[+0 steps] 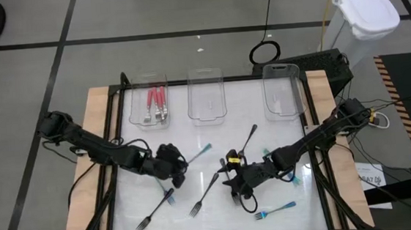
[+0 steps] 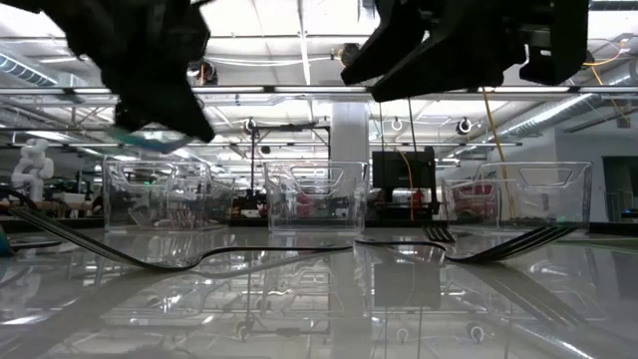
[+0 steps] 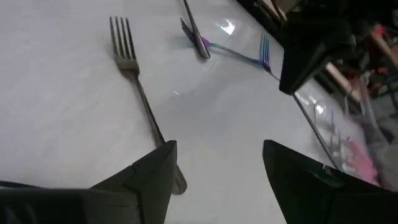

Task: Sort silverware by color (type)
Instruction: Put the blue fork into the right transparent bin

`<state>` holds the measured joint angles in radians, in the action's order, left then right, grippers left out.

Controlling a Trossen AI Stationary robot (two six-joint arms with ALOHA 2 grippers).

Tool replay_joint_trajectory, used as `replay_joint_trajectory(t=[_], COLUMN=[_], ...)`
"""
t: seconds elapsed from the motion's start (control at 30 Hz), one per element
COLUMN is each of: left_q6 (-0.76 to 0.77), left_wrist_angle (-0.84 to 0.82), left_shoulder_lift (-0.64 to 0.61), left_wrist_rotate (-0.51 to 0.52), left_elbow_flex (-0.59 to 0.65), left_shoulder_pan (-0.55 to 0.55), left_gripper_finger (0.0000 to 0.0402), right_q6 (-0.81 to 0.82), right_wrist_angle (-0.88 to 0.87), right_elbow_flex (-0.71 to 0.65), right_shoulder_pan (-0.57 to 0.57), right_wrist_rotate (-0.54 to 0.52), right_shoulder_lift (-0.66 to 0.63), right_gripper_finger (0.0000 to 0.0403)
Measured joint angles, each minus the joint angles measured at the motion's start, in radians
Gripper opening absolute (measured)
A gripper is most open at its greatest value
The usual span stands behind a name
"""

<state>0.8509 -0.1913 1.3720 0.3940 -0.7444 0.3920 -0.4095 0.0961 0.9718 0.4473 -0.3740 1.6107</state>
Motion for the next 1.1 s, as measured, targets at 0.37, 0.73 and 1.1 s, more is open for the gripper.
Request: replay_joint_trajectory(t=[0.37,0.73,1.1], left_q6=[-0.082,-0.416,-0.678], left_wrist_angle=[0.141,0.446,0.605], left_shoulder_lift=[0.0,0.026,0.095], left_wrist_rotate=[0.087,0.415,0.714], left_elbow_flex=[-0.001,-0.001,-0.002], left_shoulder_pan=[-0.013,-0.003,0.079], left_gripper_finger=[0.001,0.0009,0.0008], right_q6=[-0.109,0.364,0.378], right_wrist_angle=[0.167,0.37,0.623], right_elbow_flex=[0.0,0.0,0.0], right_shoulder_pan=[0.095,-0.009,-0.093], right_wrist_rotate=[-0.551,-0.414,-0.438], right_shoulder_lift=[0.0,-0.001,-0.001], right_gripper_finger=[0.0235,0.0235,0.0235])
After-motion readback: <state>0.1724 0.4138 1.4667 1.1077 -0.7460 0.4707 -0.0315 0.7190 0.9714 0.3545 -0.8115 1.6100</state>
